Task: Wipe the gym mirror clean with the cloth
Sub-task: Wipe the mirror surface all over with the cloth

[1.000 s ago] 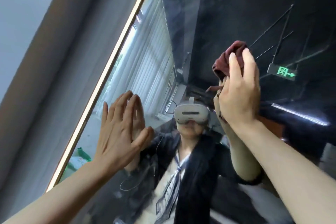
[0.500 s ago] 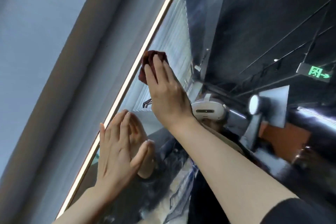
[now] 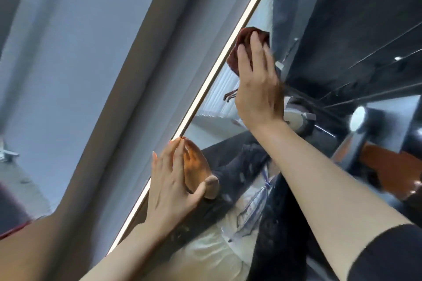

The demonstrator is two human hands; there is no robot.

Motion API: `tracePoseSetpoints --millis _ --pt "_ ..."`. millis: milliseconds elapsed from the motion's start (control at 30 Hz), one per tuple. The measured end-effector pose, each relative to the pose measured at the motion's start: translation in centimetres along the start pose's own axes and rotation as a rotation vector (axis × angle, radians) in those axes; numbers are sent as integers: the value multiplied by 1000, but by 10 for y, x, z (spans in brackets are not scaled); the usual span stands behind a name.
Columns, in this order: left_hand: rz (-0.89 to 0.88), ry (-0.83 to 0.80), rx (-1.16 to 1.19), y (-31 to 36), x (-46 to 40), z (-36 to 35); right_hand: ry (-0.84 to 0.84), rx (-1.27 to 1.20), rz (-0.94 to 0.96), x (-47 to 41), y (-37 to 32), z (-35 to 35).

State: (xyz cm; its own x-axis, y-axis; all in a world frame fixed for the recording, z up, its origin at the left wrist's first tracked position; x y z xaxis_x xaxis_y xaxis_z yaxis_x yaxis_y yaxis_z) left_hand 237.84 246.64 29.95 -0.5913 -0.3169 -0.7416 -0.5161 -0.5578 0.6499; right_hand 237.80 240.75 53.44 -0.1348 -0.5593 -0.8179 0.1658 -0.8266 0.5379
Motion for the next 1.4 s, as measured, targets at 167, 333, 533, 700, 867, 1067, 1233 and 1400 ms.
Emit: tracePoseSetpoints --millis 167,333,533,700,867,1067,1233,1400 --pt "151 41 84 -23 19 -4 -73 -48 132 60 -50 -25" --pt "133 87 88 -22 52 -2 -336 -117 516 173 -94 -22" --pt "56 32 86 3 50 -10 -92 -22 228 91 9 23" --pt "27 26 152 36 48 -27 61 46 14 79 49 41" --pt "52 27 149 31 69 -36 -203 -101 314 235 -24 26" --pt "70 -98 117 19 94 -36 -249 -92 426 236 -12 35" --pt "81 -149 100 23 98 -44 102 26 -134 148 61 56" --pt "51 -182 51 16 105 -46 -115 -43 161 260 -9 42"
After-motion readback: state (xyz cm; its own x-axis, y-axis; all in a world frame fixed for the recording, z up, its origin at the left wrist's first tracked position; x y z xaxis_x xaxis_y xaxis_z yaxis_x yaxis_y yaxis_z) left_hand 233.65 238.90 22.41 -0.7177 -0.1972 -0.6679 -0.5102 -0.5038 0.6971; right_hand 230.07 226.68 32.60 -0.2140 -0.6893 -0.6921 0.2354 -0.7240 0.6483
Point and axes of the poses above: each hand's wrist, its own x-axis away from the middle knuckle, its own z-axis out of the back of the hand, y = z × x, the point moved 6 cm from there along -x, towards the middle knuckle, and after that the axes turned 1 degree about -x, right-handed, at the moved point
